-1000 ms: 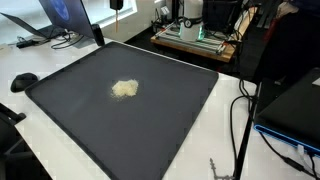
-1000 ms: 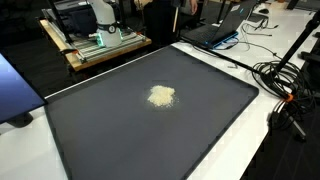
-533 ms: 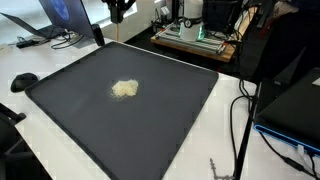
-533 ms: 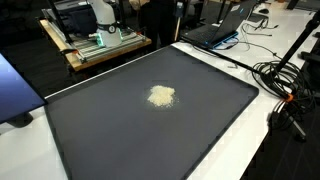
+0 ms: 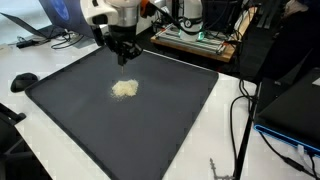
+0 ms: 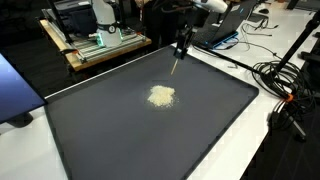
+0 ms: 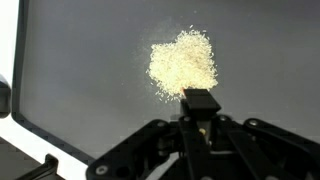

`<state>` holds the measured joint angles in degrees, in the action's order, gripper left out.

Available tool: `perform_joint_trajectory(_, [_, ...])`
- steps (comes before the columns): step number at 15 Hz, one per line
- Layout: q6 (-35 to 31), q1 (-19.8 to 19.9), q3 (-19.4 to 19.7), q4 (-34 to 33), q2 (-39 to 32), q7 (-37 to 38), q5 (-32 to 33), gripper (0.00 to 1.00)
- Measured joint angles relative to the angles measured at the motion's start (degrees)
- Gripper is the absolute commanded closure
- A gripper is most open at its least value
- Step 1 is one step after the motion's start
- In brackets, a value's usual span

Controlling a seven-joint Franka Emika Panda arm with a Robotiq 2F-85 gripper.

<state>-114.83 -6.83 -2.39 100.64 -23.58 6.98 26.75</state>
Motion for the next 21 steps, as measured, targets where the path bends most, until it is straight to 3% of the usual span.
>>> perform_joint_trajectory(12, [1.10, -8.69, 5.59, -10.14, -14.17, 14.45, 3.66, 0.96])
perform_joint_trajectory(21, [7.41, -10.18, 6.56, -15.47, -17.87, 14.14, 2.95, 0.96])
